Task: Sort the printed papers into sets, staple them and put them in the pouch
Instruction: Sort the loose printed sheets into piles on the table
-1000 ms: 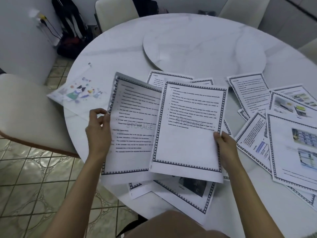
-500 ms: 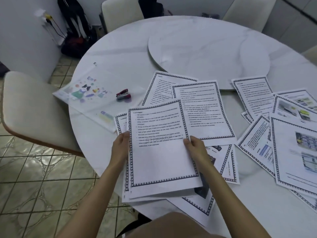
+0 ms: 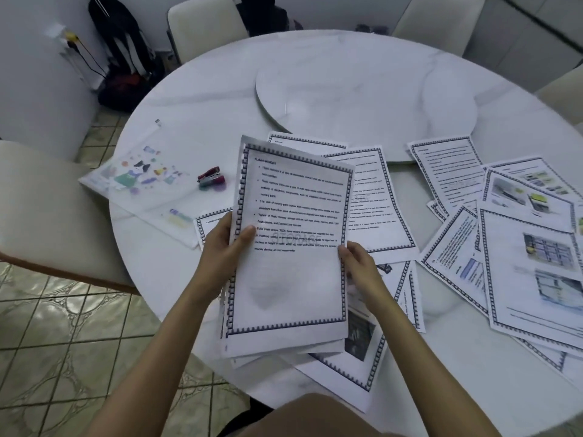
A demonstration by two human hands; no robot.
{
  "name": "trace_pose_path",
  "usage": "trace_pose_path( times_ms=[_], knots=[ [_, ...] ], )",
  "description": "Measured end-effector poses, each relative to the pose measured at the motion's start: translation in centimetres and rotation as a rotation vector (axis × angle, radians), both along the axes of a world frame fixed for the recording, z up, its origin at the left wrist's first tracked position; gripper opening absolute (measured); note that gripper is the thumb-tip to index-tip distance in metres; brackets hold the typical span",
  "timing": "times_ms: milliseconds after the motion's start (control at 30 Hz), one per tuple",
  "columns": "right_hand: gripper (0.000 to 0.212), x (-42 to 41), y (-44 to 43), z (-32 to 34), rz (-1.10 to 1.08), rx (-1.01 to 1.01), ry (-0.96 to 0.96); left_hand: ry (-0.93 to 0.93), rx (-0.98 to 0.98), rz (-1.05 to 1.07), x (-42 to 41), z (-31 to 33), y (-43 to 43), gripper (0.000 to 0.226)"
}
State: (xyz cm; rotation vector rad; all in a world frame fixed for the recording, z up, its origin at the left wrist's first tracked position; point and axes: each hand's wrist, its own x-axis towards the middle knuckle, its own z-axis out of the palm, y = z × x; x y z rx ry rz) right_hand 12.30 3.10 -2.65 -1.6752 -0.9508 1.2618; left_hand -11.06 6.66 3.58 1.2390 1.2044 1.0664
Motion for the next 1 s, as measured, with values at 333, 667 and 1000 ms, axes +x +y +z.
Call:
trace_pose_path(
  times_ms=[333, 667, 1000],
  knots=[
    [0.017, 3.5, -1.6, 1.5, -0.082, 0.109, 0.102, 0.005, -0.089, 0.016, 3.7, -0.9, -0.1, 0.019],
    [0.026, 15.8, -2.6, 2.7, -0.336, 0.145, -0.005, 0.212, -0.297, -0.003, 10.4, -4.6, 2.8, 0.021],
    [0.024, 22.7, -3.9, 1.6, -0.379, 0.122, -0.013, 0.339, -0.417, 0.207, 14.4, -6.4, 7.8, 0.033]
  ],
)
